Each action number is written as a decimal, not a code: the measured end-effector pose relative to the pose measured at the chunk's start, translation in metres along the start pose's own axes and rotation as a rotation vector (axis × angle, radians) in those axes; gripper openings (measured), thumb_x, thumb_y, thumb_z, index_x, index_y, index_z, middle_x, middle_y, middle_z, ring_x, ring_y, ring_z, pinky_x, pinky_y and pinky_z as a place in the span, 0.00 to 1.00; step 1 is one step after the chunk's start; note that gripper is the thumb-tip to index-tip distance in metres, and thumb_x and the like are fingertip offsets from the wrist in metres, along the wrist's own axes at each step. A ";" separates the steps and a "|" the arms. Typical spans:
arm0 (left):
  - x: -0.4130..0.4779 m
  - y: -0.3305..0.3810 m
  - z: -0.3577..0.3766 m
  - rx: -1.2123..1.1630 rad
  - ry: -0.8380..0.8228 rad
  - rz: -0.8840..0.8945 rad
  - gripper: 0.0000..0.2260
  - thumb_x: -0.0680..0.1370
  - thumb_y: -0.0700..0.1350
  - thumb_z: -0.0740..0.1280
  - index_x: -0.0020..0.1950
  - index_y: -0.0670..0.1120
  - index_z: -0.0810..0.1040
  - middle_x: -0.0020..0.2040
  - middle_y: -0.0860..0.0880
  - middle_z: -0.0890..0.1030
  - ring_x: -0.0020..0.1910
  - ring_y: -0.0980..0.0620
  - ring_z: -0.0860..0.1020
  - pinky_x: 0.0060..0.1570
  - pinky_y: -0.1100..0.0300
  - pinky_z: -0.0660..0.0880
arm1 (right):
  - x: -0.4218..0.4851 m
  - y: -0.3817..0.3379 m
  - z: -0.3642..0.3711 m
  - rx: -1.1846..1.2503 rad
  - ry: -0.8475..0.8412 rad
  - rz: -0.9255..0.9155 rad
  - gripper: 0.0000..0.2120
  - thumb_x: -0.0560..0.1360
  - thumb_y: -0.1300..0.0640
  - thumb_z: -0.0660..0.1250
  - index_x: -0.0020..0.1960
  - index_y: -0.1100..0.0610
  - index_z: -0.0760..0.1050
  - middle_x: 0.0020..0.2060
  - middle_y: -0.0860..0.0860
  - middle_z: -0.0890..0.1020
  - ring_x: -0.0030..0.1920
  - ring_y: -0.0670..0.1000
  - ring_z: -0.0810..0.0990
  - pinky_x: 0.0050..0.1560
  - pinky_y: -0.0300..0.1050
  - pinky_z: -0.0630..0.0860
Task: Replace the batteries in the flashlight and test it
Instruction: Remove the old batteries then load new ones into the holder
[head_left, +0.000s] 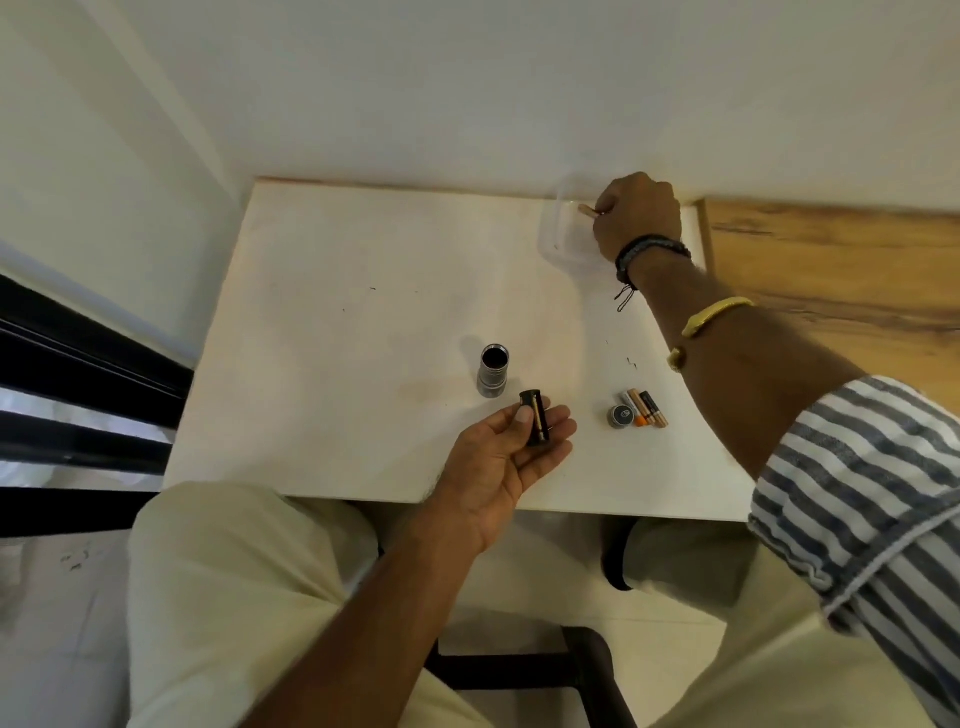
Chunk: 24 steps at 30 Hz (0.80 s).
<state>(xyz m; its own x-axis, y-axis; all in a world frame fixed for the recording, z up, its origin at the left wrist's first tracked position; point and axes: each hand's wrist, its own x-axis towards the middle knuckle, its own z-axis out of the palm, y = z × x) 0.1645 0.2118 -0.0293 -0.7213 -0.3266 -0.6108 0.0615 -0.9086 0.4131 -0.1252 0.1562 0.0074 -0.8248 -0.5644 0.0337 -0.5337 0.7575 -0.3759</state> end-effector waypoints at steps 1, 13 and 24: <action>-0.006 -0.001 0.003 0.001 -0.007 0.016 0.13 0.83 0.40 0.61 0.65 0.34 0.75 0.60 0.37 0.82 0.60 0.41 0.82 0.55 0.51 0.81 | -0.014 0.002 -0.007 0.054 0.027 -0.023 0.12 0.75 0.63 0.65 0.55 0.57 0.84 0.53 0.56 0.84 0.55 0.58 0.82 0.55 0.51 0.81; -0.002 0.013 0.003 0.107 -0.006 0.059 0.10 0.84 0.40 0.60 0.61 0.41 0.79 0.55 0.43 0.85 0.56 0.46 0.84 0.56 0.54 0.80 | -0.158 0.009 -0.046 0.702 -0.012 0.011 0.10 0.72 0.60 0.68 0.49 0.52 0.86 0.41 0.49 0.86 0.42 0.52 0.85 0.47 0.57 0.84; -0.015 0.008 0.000 0.189 -0.048 0.130 0.10 0.83 0.38 0.61 0.61 0.38 0.79 0.54 0.40 0.85 0.54 0.44 0.84 0.56 0.53 0.81 | -0.255 0.019 -0.047 0.658 -0.032 -0.140 0.06 0.74 0.61 0.75 0.49 0.53 0.85 0.40 0.46 0.86 0.42 0.47 0.85 0.48 0.46 0.84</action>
<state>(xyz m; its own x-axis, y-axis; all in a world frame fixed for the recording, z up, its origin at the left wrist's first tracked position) 0.1756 0.2096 -0.0170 -0.7477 -0.4213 -0.5133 0.0295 -0.7934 0.6080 0.0663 0.3304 0.0350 -0.7445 -0.6602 0.0998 -0.4022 0.3242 -0.8562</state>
